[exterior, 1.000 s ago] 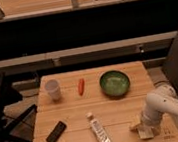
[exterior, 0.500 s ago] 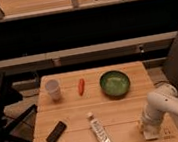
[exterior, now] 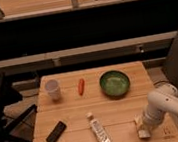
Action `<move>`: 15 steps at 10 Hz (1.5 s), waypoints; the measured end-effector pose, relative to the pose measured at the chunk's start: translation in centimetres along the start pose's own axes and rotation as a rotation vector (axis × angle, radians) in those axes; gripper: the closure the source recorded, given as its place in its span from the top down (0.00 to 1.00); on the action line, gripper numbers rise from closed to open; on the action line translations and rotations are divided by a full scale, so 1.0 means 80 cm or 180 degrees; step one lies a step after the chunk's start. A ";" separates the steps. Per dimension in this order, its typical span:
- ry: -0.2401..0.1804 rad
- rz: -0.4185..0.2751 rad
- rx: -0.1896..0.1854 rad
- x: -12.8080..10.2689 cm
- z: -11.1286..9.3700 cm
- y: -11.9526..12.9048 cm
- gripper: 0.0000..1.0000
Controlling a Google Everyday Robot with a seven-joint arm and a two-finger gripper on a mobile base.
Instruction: Wipe the white sponge on the table
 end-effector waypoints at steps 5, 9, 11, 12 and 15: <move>0.0008 0.0087 0.0015 0.022 -0.018 -0.008 0.00; 0.0003 0.0201 0.0030 0.062 -0.029 0.005 0.00; 0.0008 0.0191 0.0023 0.071 -0.031 0.007 0.00; 0.0010 0.0180 0.0019 0.078 -0.030 -0.003 0.00; 0.0040 0.0124 -0.0030 0.105 -0.036 -0.027 0.00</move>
